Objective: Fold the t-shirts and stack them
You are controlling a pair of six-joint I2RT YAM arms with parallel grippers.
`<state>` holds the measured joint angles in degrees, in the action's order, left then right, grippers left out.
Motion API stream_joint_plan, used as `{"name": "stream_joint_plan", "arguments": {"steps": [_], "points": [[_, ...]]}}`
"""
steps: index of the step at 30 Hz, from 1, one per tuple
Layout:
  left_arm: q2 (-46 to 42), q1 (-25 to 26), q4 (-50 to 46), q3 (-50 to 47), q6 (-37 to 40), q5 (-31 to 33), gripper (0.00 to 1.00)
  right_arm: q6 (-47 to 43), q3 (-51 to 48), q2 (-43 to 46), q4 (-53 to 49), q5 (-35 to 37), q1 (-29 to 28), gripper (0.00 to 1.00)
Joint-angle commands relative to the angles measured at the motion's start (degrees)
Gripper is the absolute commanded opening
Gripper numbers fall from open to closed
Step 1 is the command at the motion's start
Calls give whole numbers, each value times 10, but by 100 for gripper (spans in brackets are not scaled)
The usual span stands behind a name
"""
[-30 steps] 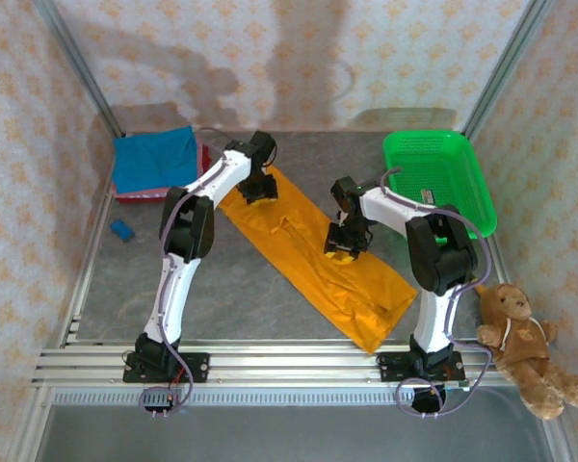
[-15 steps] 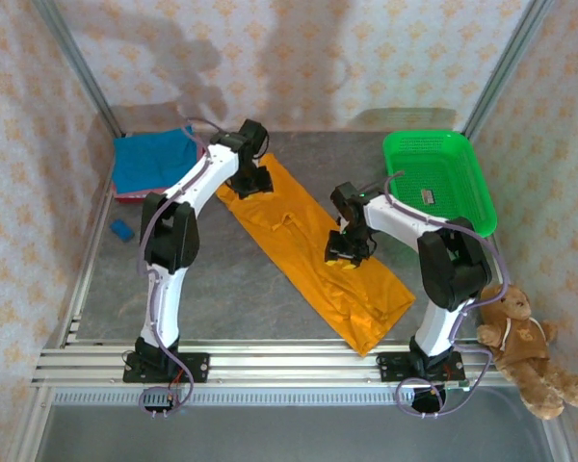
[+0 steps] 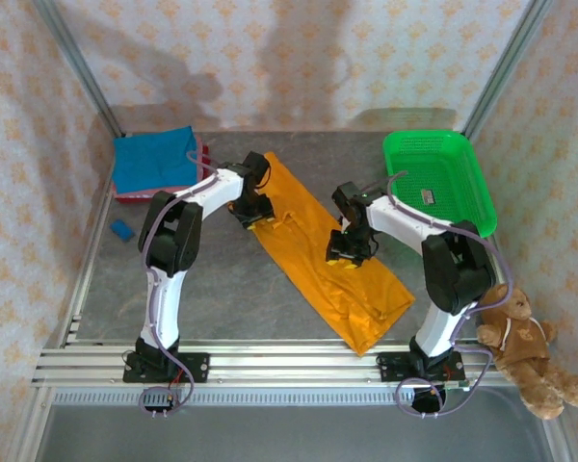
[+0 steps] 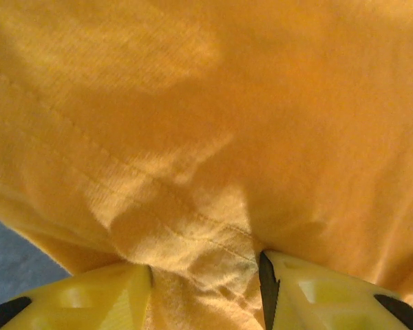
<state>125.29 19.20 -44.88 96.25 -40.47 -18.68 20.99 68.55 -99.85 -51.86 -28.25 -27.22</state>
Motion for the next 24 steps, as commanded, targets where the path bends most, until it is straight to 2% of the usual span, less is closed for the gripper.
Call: {"name": "stream_joint_plan", "arguments": {"steps": [1, 4, 9, 12, 14, 20, 24], "points": [[67, -29, -17, 45, 19, 22, 45, 6, -11, 20, -12, 10, 0, 39], [111, -46, -69, 135, 52, 63, 46, 12, -16, 27, -6, 6, -1, 39], [223, -61, -184, 395, 118, 47, 46, 10, -11, 20, -9, 7, -1, 39], [229, -58, -207, 470, 114, 21, 46, 7, -10, 15, -11, 20, 0, 39], [194, -52, -185, 440, 102, 11, 46, 5, -13, 5, -7, 21, 0, 39], [58, -39, -60, 236, 59, -10, 47, 3, -35, -31, 20, 7, -1, 39], [5, -39, -44, 176, 64, -7, 47, -8, -55, -55, 28, -3, -5, 39]]}}
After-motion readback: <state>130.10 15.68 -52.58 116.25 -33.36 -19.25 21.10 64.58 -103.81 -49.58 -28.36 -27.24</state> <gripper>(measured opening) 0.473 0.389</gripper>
